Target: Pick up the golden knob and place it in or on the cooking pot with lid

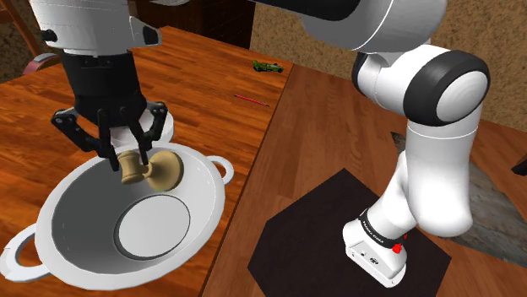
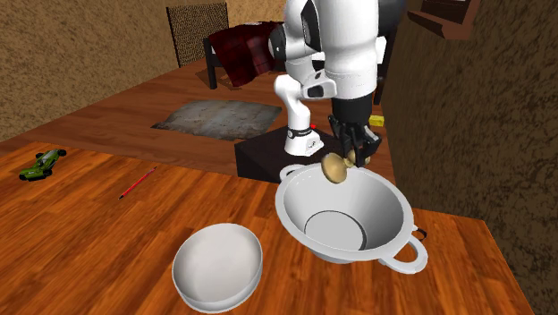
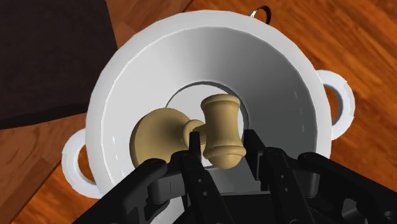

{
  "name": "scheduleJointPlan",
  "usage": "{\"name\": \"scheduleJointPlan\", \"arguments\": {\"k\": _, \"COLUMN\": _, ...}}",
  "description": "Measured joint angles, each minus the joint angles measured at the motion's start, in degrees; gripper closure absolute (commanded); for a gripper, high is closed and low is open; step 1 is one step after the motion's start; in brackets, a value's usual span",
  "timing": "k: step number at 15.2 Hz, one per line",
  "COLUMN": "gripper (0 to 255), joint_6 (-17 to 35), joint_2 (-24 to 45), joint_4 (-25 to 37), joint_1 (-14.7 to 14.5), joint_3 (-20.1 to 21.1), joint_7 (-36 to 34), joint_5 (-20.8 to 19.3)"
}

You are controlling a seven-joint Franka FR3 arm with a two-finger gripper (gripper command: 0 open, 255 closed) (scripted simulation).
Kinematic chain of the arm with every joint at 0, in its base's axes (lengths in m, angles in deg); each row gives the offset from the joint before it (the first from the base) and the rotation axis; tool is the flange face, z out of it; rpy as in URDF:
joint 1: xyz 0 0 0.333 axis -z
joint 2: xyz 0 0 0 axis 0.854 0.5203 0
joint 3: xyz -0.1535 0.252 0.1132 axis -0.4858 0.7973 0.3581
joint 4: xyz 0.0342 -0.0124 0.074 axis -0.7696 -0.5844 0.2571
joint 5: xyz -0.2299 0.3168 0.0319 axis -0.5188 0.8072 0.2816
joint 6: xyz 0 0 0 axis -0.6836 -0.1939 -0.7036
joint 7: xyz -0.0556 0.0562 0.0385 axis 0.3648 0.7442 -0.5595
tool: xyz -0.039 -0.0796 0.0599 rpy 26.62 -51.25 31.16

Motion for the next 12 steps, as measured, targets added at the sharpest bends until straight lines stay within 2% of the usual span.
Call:
{"name": "scheduleJointPlan", "arguments": {"k": 1, "gripper": 255, "joint_6": -1.1, "joint_2": 2.3, "joint_4": 3.5, "joint_1": -1.9, "joint_3": 0.1, "joint_7": -1.4, "joint_5": -0.8}}
{"name": "scheduleJointPlan", "arguments": {"k": 2, "gripper": 255, "joint_6": -1.0, "joint_2": 3.0, "joint_4": 4.2, "joint_1": -2.6, "joint_3": 0.1, "joint_7": -2.0, "joint_5": -1.0}}
{"name": "scheduleJointPlan", "arguments": {"k": 12, "gripper": 255, "joint_6": 7.7, "joint_2": 1.0, "joint_4": -6.5, "joint_1": -1.3, "joint_3": 0.2, "joint_7": -1.3, "joint_5": -0.4}}
